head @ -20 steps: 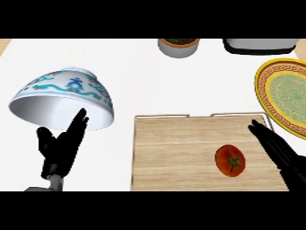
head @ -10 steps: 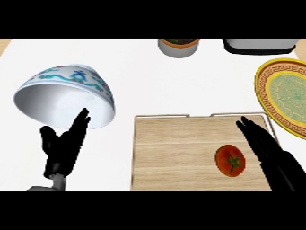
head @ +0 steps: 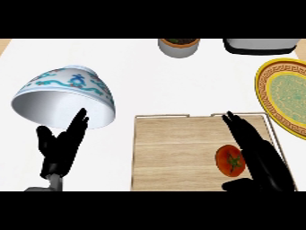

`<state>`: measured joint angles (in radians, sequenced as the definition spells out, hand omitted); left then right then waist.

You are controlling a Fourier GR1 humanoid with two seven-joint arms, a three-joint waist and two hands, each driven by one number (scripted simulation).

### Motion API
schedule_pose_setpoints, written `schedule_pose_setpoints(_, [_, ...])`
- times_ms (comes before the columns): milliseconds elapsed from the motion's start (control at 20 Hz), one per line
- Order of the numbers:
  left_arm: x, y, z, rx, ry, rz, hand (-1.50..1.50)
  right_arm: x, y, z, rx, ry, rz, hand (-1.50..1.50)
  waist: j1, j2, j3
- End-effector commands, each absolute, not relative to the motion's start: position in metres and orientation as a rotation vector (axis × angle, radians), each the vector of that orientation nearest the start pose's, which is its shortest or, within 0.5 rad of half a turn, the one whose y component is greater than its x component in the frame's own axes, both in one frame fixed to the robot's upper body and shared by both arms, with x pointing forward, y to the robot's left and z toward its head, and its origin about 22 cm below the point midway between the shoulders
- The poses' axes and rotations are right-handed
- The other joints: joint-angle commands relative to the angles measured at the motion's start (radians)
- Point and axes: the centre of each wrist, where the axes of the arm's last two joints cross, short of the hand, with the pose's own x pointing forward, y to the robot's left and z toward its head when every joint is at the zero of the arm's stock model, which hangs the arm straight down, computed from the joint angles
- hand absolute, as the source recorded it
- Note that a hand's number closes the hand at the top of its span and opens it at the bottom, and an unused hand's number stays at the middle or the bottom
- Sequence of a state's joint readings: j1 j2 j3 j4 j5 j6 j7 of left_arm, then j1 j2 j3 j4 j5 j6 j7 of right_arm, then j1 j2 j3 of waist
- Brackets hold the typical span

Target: Pick the tomato from the tray and place it in the plate

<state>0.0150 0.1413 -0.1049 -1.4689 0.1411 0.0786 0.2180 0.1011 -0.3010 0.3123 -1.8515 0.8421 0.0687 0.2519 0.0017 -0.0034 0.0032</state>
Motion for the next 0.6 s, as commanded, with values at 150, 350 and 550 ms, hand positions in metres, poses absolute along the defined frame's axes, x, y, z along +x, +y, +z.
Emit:
schedule_pose_setpoints(150, [0.240, 0.248, -0.022, -0.011, -1.191, -0.023, 0.00, 0.214, -0.233, 0.027, -0.731, -1.329, 1.171, 1.50, 0.000, 0.004, -0.003])
schedule_pose_setpoints(350, [0.217, 0.243, -0.046, -0.005, -1.170, 0.001, 0.00, 0.208, -0.225, 0.025, -0.798, -1.392, 1.162, 1.50, 0.000, 0.003, -0.003])
schedule_pose_setpoints(550, [0.241, 0.233, -0.036, 0.014, -1.183, -0.005, 0.00, 0.198, -0.223, 0.027, -0.839, -1.399, 1.165, 1.50, -0.005, 0.003, -0.003])
